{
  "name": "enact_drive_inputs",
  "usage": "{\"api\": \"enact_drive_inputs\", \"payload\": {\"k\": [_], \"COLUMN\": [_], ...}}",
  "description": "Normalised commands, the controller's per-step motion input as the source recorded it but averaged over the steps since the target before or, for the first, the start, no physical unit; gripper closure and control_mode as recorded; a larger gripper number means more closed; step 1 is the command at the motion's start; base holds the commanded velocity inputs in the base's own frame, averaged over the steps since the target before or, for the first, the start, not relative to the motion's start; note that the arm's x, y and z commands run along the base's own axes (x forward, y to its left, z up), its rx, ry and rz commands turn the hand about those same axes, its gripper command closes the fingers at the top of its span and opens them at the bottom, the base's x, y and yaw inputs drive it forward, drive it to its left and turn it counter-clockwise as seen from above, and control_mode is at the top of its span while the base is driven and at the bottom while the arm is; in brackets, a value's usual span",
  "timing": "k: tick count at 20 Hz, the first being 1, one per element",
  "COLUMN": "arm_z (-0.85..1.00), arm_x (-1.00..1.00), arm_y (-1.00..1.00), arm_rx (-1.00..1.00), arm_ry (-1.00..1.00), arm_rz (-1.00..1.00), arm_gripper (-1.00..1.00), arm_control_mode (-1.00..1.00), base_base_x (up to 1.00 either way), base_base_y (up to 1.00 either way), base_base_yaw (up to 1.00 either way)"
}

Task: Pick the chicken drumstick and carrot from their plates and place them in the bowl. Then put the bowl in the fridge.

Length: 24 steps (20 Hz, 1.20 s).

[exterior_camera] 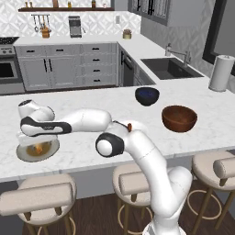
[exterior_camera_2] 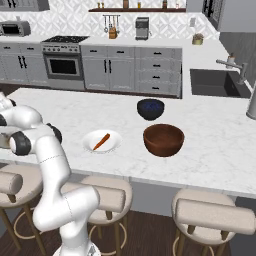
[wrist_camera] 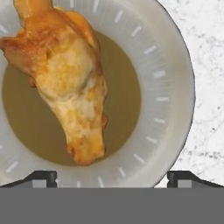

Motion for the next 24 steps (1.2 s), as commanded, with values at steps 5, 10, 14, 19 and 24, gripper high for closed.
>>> {"api": "enact_drive_inputs", "payload": {"k": [5, 10, 14, 19, 24], "arm_z": [-0.39, -0.33, -0.25, -0.09, 0.08], "arm_x": [0.41, 0.3, 0.02, -0.18, -0.65], "arm_y": [0.3, 0.31, 0.06, -0.5, -1.0], "arm_rx": [-0.01, -0.01, 0.0, 0.0, 0.0], "arm_ry": [0.0, 0.0, 0.0, -0.01, -0.01], "arm_rz": [0.0, 0.0, 0.0, 0.02, 0.0], "arm_gripper": [-1.0, -1.0, 1.0, 1.0, 1.0], "arm_control_mode": [-1.0, -1.0, -1.0, -1.0, -1.0], "base_base_x": [0.0, 0.0, 0.0, 0.0, 0.0], "base_base_y": [0.0, 0.0, 0.0, 0.0, 0.0], "base_base_yaw": [0.0, 0.0, 0.0, 0.0, 0.0]}}
